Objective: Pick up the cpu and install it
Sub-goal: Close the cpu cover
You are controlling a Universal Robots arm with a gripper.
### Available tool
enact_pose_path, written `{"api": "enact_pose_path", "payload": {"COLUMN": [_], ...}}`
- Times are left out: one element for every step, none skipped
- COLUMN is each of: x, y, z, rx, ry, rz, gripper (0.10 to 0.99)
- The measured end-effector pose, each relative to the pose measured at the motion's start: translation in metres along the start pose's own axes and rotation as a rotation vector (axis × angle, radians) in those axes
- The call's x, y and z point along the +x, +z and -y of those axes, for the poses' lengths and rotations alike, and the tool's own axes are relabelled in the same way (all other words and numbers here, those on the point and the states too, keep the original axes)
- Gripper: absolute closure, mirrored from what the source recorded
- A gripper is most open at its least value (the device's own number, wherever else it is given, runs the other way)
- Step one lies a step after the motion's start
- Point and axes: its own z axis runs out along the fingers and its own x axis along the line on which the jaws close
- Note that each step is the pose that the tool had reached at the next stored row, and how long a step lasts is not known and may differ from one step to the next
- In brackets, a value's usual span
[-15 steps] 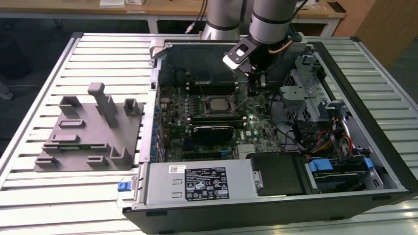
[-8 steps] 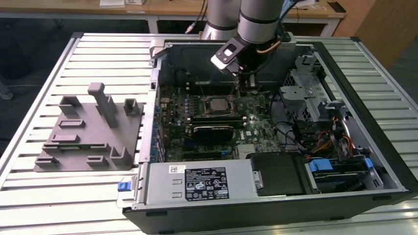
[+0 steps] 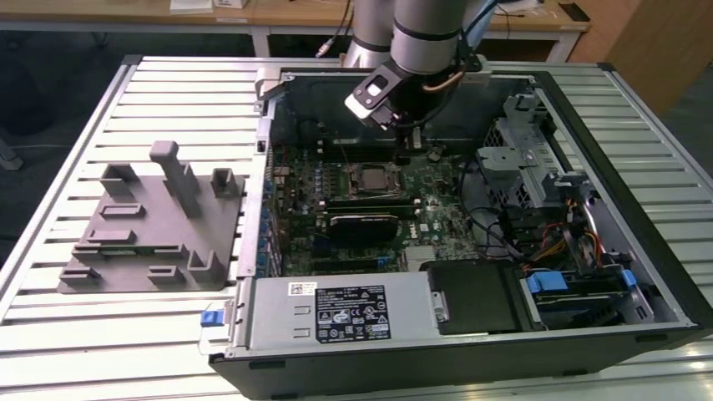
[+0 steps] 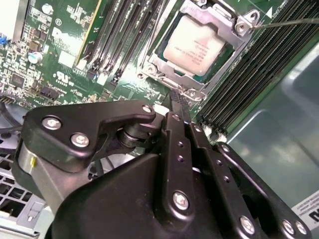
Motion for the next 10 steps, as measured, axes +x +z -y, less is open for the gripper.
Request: {"api": "enact_pose_path", "payload": {"x": [0.0, 0.0, 0.0, 0.0, 0.0, 0.0, 0.0001, 0.0001, 0.0, 0.0], "y": [0.0001, 0.0003, 0.0006, 0.0009, 0.0012, 0.0017, 0.0023, 0.0029, 0.0037, 0.0046], "z": [0.0011, 0.0024, 0.0041, 0.0063, 0.0087, 0.0112, 0.0136, 0.0158, 0.0178, 0.0195], "rx": [0.0, 0.0, 0.0, 0.0, 0.0, 0.0, 0.0, 0.0, 0.0, 0.0], "ry": [0.0, 0.0, 0.0, 0.0, 0.0, 0.0, 0.0, 0.0, 0.0, 0.0], "rz": [0.0, -0.0002, -0.0002, -0.0001, 0.0, -0.0001, -0.0001, -0.0001, -0.0001, -0.0001], "gripper": [0.98, 0.98, 0.98, 0.98, 0.98, 0.98, 0.98, 0.98, 0.98, 0.98]}}
